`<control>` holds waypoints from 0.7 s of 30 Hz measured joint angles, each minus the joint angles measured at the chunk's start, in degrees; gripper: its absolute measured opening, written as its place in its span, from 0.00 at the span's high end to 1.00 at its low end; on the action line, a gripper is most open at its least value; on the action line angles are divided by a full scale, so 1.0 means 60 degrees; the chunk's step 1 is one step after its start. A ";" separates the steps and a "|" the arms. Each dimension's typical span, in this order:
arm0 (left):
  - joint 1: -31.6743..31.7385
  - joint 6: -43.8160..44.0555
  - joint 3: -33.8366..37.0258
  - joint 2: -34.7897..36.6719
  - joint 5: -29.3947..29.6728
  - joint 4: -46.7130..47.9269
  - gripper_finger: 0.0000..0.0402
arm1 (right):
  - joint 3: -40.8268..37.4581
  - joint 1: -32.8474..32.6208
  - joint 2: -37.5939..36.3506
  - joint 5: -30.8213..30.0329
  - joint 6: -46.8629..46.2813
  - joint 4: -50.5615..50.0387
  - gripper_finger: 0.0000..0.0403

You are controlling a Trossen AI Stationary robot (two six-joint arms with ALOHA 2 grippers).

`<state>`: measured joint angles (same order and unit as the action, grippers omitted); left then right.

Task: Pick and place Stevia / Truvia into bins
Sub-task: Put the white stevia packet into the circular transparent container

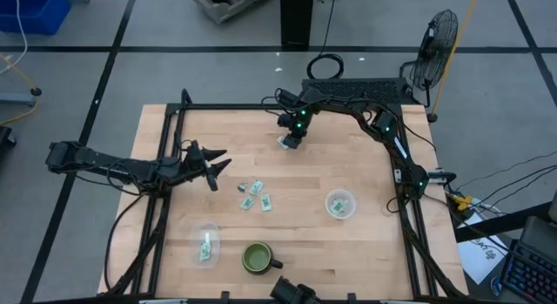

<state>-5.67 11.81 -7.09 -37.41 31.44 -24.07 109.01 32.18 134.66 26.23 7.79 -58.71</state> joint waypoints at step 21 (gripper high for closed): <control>0.0002 0.0001 0.0000 -0.0004 -0.0001 0.0000 0.54 | -0.0037 0.0411 -0.0318 0.0882 -0.1326 0.1325 0.68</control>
<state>-5.65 11.81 -7.09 -37.43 31.44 -24.07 108.79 34.64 132.75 31.52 -0.16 -50.76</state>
